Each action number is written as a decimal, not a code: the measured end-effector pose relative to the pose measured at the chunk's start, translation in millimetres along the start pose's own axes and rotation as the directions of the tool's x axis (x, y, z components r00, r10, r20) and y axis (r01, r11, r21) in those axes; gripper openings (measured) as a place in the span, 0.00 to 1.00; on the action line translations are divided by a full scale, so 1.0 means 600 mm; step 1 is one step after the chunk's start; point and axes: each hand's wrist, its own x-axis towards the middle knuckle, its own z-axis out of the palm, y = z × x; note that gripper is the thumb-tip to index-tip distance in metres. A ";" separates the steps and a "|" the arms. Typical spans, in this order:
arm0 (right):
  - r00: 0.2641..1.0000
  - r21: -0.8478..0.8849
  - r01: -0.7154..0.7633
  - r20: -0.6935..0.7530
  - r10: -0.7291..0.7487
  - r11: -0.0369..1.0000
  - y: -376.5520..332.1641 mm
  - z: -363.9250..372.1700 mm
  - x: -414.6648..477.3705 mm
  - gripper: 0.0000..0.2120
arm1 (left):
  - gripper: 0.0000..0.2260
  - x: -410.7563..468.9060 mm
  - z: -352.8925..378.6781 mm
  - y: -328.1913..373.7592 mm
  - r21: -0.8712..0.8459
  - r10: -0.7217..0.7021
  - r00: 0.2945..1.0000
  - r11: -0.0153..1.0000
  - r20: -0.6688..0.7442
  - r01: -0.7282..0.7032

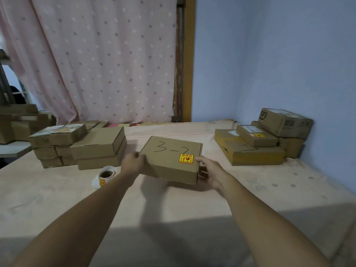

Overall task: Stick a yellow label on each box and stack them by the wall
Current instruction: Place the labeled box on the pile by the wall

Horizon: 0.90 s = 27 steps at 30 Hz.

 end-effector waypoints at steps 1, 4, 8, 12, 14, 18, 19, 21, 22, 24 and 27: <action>1.000 0.026 -0.008 0.008 0.008 1.000 -0.005 -0.008 -0.006 0.13 | 0.10 0.004 0.005 0.009 -0.065 0.010 1.000 0.998 -0.014 -0.011; 0.998 0.100 0.047 -0.040 -0.043 0.994 -0.019 -0.038 -0.009 0.11 | 0.16 0.009 0.042 0.040 -0.252 -0.024 0.999 0.968 -0.038 0.014; 0.985 0.180 0.112 -0.149 -0.086 0.977 -0.036 -0.077 0.001 0.10 | 0.35 -0.010 0.132 0.084 -0.336 -0.199 0.980 0.923 0.001 0.188; 0.975 0.254 0.136 -0.207 -0.083 0.958 -0.039 -0.117 0.019 0.21 | 0.39 -0.054 0.231 0.120 -0.426 -0.126 0.946 0.870 0.299 0.250; 0.974 0.285 0.140 -0.214 -0.080 0.948 -0.039 -0.131 0.025 0.20 | 0.36 -0.071 0.278 0.136 -0.430 -0.082 0.926 0.868 0.368 0.248; 0.960 0.338 0.193 -0.258 -0.106 0.921 -0.039 -0.162 0.048 0.24 | 0.28 -0.090 0.352 0.165 -0.427 -0.050 0.916 0.874 0.399 0.234; 0.952 0.324 0.208 -0.282 -0.116 0.923 -0.037 -0.169 0.053 0.26 | 0.25 -0.090 0.365 0.170 -0.442 -0.050 0.916 0.865 0.399 0.240; 0.933 0.223 0.216 -0.334 -0.134 0.951 -0.036 -0.180 0.064 0.33 | 0.18 -0.086 0.384 0.179 -0.463 -0.044 0.917 0.853 0.396 0.241; 0.921 0.145 0.212 -0.359 -0.149 0.966 -0.036 -0.186 0.068 0.35 | 0.17 -0.082 0.392 0.183 -0.463 -0.051 0.920 0.853 0.388 0.243; 0.879 -0.009 0.228 -0.427 -0.210 0.974 -0.044 -0.202 0.072 0.26 | 0.22 -0.072 0.408 0.192 -0.459 -0.080 0.930 0.852 0.357 0.250; 0.806 -0.222 0.217 -0.509 -0.303 0.951 -0.064 -0.239 0.091 0.14 | 0.24 -0.050 0.429 0.201 -0.432 -0.106 0.943 0.869 0.317 0.243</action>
